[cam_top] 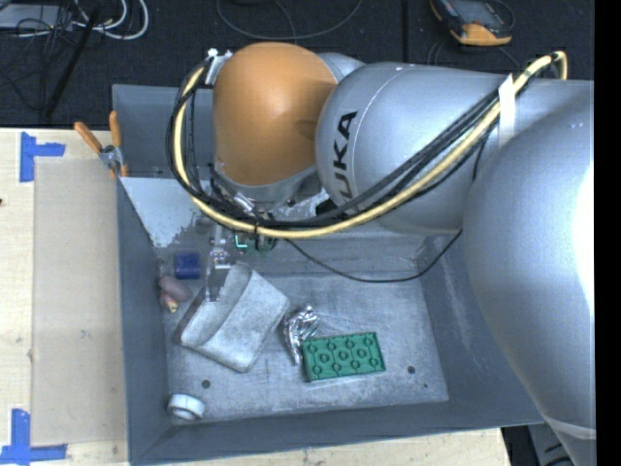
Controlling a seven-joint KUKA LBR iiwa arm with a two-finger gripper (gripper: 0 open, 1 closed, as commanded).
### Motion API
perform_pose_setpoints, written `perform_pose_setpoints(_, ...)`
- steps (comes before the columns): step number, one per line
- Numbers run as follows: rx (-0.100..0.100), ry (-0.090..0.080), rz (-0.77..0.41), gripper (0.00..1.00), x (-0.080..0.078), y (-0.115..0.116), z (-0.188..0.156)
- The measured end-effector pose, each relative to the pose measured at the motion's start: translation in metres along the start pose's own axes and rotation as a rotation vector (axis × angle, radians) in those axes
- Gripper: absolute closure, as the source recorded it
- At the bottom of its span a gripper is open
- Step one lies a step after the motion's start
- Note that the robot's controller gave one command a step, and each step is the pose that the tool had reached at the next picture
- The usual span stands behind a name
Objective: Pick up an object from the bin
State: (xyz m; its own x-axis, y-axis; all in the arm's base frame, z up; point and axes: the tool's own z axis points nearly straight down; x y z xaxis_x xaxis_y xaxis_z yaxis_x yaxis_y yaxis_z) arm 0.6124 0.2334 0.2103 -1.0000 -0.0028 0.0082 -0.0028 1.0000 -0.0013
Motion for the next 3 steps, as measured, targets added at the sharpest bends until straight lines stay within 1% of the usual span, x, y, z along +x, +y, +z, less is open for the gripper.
perform_pose_setpoints(1, 0.003, 0.003, 0.032, 0.00, 0.052, -0.036, 0.104)
perform_pose_setpoints(2, -0.010, -0.017, 0.182, 0.00, 0.064, -0.048, 0.136)
perform_pose_setpoints(3, -0.003, -0.015, 0.145, 0.00, 0.061, -0.016, 0.138)
